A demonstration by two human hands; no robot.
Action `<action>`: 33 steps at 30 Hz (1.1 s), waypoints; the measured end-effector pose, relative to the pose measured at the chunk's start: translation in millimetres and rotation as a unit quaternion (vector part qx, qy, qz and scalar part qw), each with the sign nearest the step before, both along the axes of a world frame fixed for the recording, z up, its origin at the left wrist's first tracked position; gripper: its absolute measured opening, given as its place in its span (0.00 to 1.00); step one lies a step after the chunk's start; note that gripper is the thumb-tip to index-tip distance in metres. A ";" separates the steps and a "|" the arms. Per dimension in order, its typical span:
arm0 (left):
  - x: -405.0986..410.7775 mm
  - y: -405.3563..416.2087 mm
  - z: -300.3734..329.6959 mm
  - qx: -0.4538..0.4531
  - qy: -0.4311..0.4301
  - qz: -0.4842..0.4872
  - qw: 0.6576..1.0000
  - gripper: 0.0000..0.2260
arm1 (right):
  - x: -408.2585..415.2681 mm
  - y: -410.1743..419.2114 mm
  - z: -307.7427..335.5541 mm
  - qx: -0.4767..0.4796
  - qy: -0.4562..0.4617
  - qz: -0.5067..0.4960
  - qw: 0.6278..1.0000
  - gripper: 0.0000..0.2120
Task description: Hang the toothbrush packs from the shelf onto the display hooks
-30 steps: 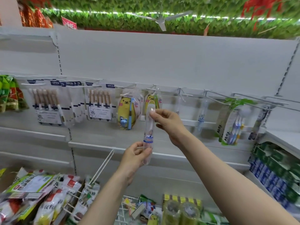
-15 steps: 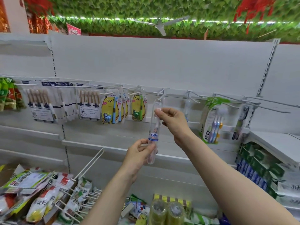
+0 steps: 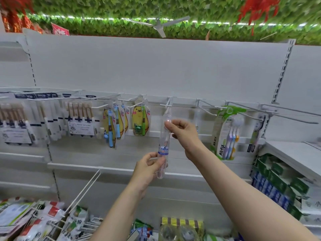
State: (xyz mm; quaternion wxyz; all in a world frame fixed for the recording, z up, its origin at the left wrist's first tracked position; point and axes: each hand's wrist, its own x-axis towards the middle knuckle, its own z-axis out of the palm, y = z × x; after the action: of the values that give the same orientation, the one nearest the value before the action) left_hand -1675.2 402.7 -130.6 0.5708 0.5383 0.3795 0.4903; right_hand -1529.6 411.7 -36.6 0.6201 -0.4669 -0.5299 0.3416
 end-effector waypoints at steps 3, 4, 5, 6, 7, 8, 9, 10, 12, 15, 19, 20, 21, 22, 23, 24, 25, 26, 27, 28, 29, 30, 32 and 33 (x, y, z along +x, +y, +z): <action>5.5 22.4 -2.1 -0.015 0.009 0.003 1.000 0.14 | 5.3 13.8 -0.8 -0.001 -0.002 -0.011 1.000 0.07; 7.5 29.6 -1.9 -0.017 0.012 0.005 1.000 0.14 | 6.0 19.3 -0.2 -0.001 -0.006 -0.016 1.000 0.07; 9.6 36.9 -1.4 -0.017 0.012 0.005 1.000 0.14 | 6.4 24.8 0.7 -0.003 -0.010 -0.021 1.000 0.06; 11.9 44.5 -0.8 -0.015 0.013 0.003 1.000 0.14 | 7.4 31.0 1.3 -0.005 -0.014 -0.027 1.000 0.07; 14.1 52.0 -0.2 -0.013 0.014 -0.001 1.000 0.14 | 8.7 37.0 1.8 -0.008 -0.016 -0.032 0.999 0.07; 15.9 58.5 0.6 -0.010 0.017 -0.006 1.000 0.14 | 10.7 43.2 2.1 -0.010 -0.017 -0.038 0.999 0.07; 18.0 65.5 1.3 -0.009 0.021 -0.009 1.000 0.13 | 12.9 49.3 2.1 -0.013 -0.018 -0.043 0.999 0.07; 19.8 72.8 1.9 -0.007 0.028 -0.011 1.000 0.12 | 15.3 55.1 2.1 -0.015 -0.022 -0.047 0.999 0.08; 24.1 88.2 2.5 -0.008 0.037 -0.014 0.999 0.11 | 18.5 66.5 1.4 -0.019 -0.030 -0.058 0.998 0.09; 31.4 109.1 0.4 -0.013 0.046 -0.022 0.999 0.09 | 20.4 81.8 0.8 -0.020 -0.040 -0.077 0.996 0.07; 36.4 134.8 -7.1 0.000 0.050 -0.027 0.998 0.11 | 24.1 99.5 -1.2 -0.027 -0.045 -0.105 0.993 0.06; 37.5 140.6 -8.8 0.003 0.052 -0.027 0.998 0.11 | 24.6 102.9 -1.6 -0.029 -0.048 -0.111 0.992 0.05; 38.5 145.8 -10.3 0.007 0.052 -0.025 0.998 0.12 | 24.8 105.9 -2.2 -0.029 -0.052 -0.115 0.992 0.05; 39.6 150.5 -11.5 0.010 0.052 -0.025 0.998 0.12 | 25.2 108.6 -3.3 -0.027 -0.058 -0.118 0.991 0.05; 40.3 155.1 -13.3 0.014 0.050 -0.025 0.998 0.12 | 25.5 110.8 -4.2 -0.024 -0.062 -0.120 0.991 0.06; 41.1 159.1 -14.0 0.019 0.048 -0.026 0.998 0.11 | 26.1 112.7 -5.1 -0.021 -0.065 -0.122 0.990 0.06; 41.3 161.2 -14.1 0.024 0.047 -0.026 0.998 0.11 | 26.6 113.0 -5.3 -0.020 -0.066 -0.122 0.990 0.05; 41.3 163.0 -14.3 0.026 0.047 -0.027 0.998 0.10 | 27.5 112.7 -5.3 -0.018 -0.069 -0.120 0.990 0.03; 41.4 164.3 -14.0 0.027 0.047 -0.029 0.998 0.10 | 28.2 112.7 -5.6 -0.017 -0.071 -0.118 0.990 0.02; 41.2 165.9 -14.6 0.028 0.046 -0.033 0.998 0.10 | 29.3 113.3 -6.4 -0.015 -0.074 -0.115 0.991 0.02; 40.8 166.7 -14.7 0.029 0.045 -0.036 0.998 0.10 | 29.3 113.3 -6.5 -0.014 -0.075 -0.111 0.991 0.02; 40.5 167.4 -15.3 0.031 0.046 -0.040 0.998 0.11 | 29.3 113.5 -6.5 -0.014 -0.075 -0.109 0.991 0.02; 38.9 168.1 -17.4 0.033 0.047 -0.044 0.997 0.11 | 28.4 114.9 -7.5 -0.015 -0.074 -0.113 0.991 0.03; 37.9 167.1 -18.2 0.033 0.048 -0.045 0.997 0.12 | 27.3 115.0 -7.6 -0.015 -0.072 -0.116 0.991 0.05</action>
State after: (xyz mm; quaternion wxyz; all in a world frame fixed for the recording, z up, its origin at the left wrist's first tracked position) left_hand -1637.3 569.8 -148.8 0.5549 0.5964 0.3654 0.4504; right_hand -1502.3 526.7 -44.2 0.6084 -0.5579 -0.5103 0.2412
